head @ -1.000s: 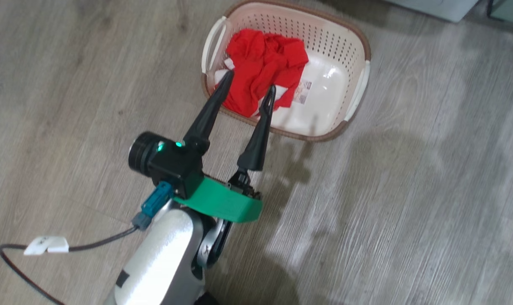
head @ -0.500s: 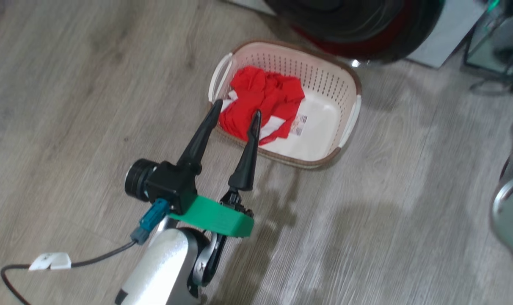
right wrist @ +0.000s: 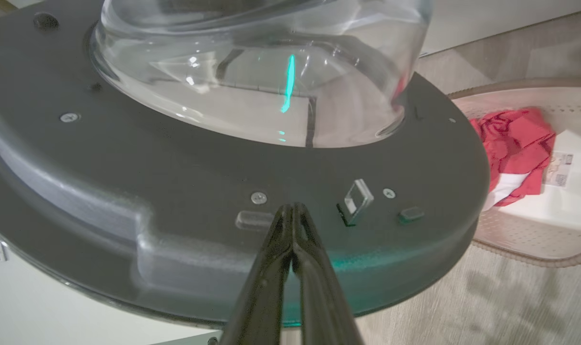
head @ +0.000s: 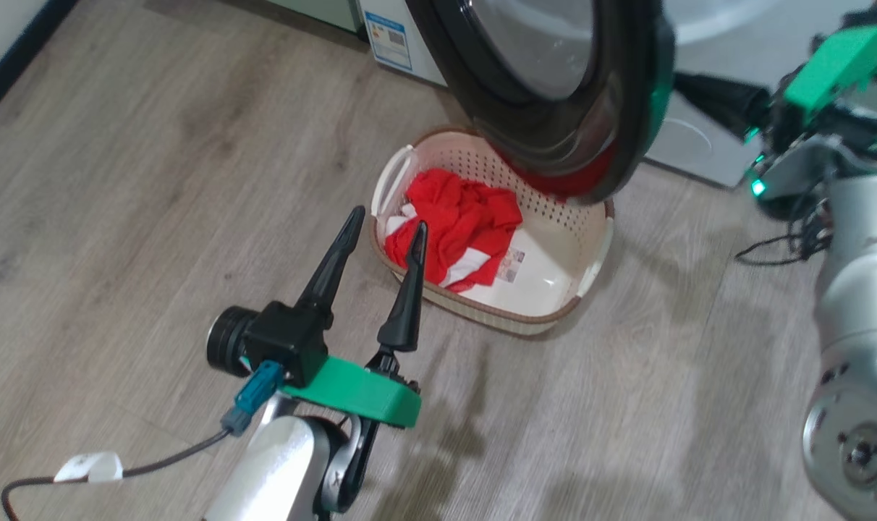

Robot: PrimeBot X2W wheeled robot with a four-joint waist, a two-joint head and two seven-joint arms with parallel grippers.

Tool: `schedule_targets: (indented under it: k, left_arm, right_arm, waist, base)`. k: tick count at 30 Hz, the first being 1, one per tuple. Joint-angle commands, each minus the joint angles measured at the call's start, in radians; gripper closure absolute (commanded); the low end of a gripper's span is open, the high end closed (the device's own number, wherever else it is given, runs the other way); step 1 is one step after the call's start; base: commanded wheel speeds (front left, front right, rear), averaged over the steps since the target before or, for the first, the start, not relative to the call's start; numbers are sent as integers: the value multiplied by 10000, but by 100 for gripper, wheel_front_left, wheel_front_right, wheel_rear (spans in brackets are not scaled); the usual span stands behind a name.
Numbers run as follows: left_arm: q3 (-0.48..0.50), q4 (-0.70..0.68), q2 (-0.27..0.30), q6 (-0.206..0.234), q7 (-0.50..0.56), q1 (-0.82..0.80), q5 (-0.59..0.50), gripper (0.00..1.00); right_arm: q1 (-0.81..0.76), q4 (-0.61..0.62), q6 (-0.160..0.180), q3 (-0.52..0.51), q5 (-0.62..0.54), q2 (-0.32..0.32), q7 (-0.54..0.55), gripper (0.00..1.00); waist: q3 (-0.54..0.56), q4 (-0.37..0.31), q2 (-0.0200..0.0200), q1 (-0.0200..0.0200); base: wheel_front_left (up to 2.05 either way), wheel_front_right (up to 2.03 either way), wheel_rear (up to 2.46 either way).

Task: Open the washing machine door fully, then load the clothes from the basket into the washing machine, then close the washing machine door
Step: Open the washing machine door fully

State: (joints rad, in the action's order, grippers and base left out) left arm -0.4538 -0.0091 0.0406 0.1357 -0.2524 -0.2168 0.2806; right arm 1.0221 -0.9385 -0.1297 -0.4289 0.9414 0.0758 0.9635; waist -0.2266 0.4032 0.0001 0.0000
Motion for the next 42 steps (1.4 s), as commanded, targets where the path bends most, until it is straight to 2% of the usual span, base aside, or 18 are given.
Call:
schedule_targets:
  k: [1,12,25,35,42]
  left_arm:
    - [390,-244,97,50,-94,-17,-51,0]
    - [732,-126,97,167,-94,175,135,0]
    - [1099,-33,97,236,-94,486,231,0]
    - [1442,-20,97,207,-94,608,243,0]
    - [1665,-40,97,219,-94,658,207,0]
  right_arm:
    - [243,299,-10,498,538,-254,-96,100]
    - [-209,-93,-10,3119,2924,-255,-959,100]
    - [-826,-30,-10,5576,5176,-255,-1732,100]
    - [-884,-103,-10,6830,6224,-256,-2351,100]
    - [-857,-195,-10,7334,6444,-256,-2685,100]
  waist:
    - [218,153,-1,0]
    - [316,576,-1,0]
    - [710,1141,-1,0]
    - [816,1352,-1,0]
    - [871,1175,-1,0]
  base:
    - [0,0,0]
    - [0,0,0]
    - [0,0,0]
    - [0,0,0]
    - [0,0,0]
